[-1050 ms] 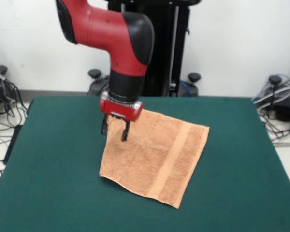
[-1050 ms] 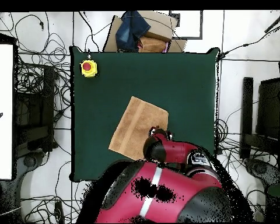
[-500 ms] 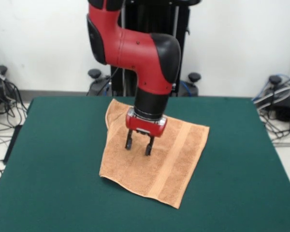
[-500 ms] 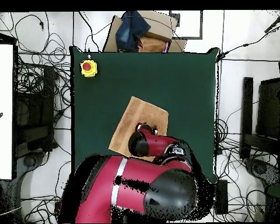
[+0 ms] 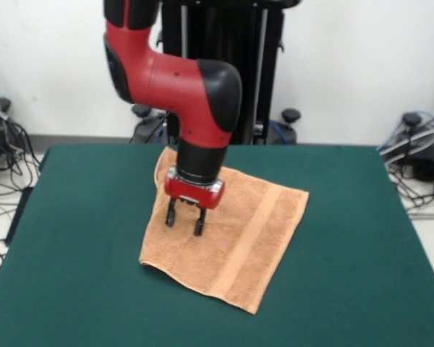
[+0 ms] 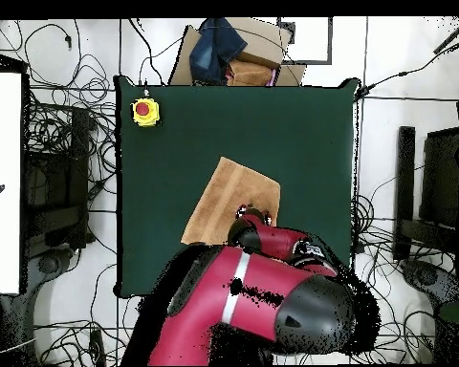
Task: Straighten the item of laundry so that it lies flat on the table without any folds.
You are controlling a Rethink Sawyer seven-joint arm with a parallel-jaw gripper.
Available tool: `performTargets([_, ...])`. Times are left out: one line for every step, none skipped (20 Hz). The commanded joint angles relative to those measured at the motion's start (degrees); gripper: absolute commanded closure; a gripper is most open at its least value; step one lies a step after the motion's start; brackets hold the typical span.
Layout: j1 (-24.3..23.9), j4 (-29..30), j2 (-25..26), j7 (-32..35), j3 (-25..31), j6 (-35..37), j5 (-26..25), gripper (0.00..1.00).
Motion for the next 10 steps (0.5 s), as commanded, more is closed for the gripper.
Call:
performTargets([-2.92, -6.17, 2.15, 4.01, 6.32, -0.57, -3.16, 0.00])
performTargets([-2.84, -6.43, 2.25, 4.11, 6.25, -0.63, -3.17, 0.00])
performTargets([-2.63, -6.60, 2.57, 4.36, 6.10, -0.94, -3.03, 0.00])
performTargets([-2.61, -6.87, 2.74, 4.50, 6.02, -1.09, -2.98, 0.00])
performTargets([-2.33, -6.94, 3.03, 4.81, 5.77, -1.51, -2.73, 0.00])
performTargets([-2.04, -6.85, 3.08, 5.12, 5.56, -1.75, -2.48, 0.00])
performTargets([-1.64, -6.71, 3.10, 5.40, 5.28, -1.88, -2.11, 0.00])
performTargets([-1.20, -6.55, 3.00, 5.67, 5.03, -1.82, -1.64, 0.00])
performTargets([-0.60, -6.23, 2.91, 6.07, 4.57, -2.03, -1.07, 0.00])
performTargets([-0.16, -6.12, 2.98, 6.35, 4.31, -2.01, -0.58, 0.00])
